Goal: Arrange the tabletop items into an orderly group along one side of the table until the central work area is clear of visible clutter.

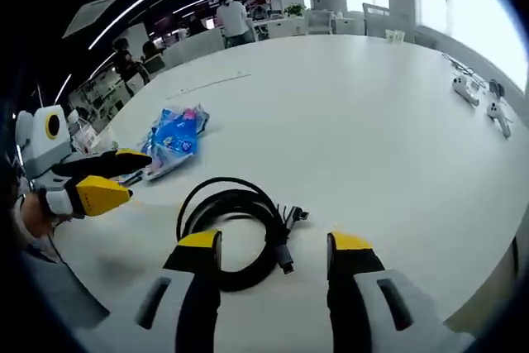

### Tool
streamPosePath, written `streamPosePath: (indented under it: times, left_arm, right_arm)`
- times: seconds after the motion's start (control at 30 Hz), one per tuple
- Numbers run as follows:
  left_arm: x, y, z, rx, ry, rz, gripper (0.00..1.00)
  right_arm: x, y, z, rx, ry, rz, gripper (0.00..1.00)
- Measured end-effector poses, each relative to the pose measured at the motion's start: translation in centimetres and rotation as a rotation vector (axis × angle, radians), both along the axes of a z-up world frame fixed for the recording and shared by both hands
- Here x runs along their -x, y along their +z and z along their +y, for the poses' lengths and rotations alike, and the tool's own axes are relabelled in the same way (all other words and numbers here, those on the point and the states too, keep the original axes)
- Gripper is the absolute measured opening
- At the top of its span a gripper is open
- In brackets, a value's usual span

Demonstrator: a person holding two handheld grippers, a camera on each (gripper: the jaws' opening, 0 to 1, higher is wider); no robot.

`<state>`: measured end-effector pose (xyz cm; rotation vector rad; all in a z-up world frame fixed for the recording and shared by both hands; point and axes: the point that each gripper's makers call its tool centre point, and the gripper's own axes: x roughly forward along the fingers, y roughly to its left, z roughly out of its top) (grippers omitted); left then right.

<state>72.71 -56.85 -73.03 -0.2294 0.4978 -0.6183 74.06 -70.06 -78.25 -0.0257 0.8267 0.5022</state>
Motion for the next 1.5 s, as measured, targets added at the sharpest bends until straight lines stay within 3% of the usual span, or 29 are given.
streamPosePath:
  times: [0.17, 0.37, 0.5, 0.67, 1.0, 1.5]
  left_arm:
    - [0.0, 0.8, 2.3, -0.025, 0.013, -0.036, 0.5]
    - [0.4, 1.2, 3.9, -0.037, 0.029, -0.032, 0.57]
    - [0.8, 0.8, 4.2, -0.05, 0.01, -0.002, 0.68]
    - [1.4, 0.3, 4.8, -0.082, -0.024, 0.02, 0.74]
    - [0.9, -0.2, 7.1, -0.124, 0.0, 0.036, 0.73]
    - [-2.0, 1.5, 10.4, -0.136, 0.069, -0.022, 0.7]
  right_arm:
    - [0.5, 0.7, 0.4, -0.022, -0.019, -0.007, 0.51]
    - [0.6, 1.7, 1.2, -0.072, -0.047, -0.024, 0.6]
    - [1.2, 1.5, 1.7, -0.061, -0.027, -0.004, 0.65]
    - [1.7, 1.5, 2.1, -0.06, -0.011, 0.001, 0.72]
    - [1.7, 2.2, 3.6, -0.109, -0.017, -0.001, 0.72]
    - [2.3, 3.5, 7.9, -0.191, 0.022, 0.017, 0.56]
